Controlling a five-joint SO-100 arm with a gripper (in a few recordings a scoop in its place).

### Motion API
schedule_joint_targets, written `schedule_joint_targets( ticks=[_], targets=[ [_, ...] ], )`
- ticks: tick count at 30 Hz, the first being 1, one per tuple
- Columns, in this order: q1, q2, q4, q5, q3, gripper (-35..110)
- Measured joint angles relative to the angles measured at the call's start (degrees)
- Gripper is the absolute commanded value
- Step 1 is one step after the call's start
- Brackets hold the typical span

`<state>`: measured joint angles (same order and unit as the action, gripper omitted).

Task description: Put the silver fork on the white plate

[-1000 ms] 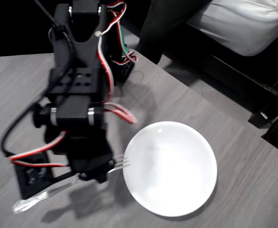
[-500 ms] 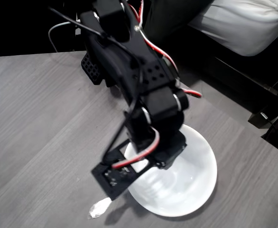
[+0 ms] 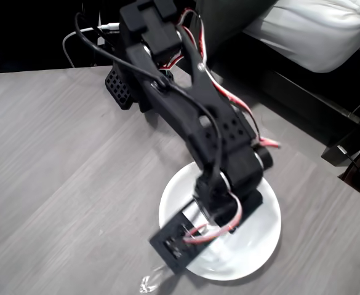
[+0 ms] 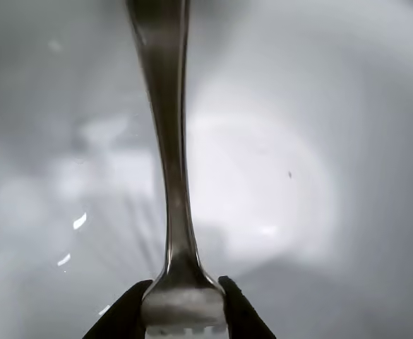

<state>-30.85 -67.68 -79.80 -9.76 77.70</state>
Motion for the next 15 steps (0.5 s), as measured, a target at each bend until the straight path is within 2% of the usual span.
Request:
schedule_joint_targets(
  ticks=[7, 15],
  targets=[
    [-0.7, 3.5, 1.0, 0.0, -0.5, 21],
    [-1.0, 2.4, -1.1, -0.1, -0.5, 21]
  ],
)
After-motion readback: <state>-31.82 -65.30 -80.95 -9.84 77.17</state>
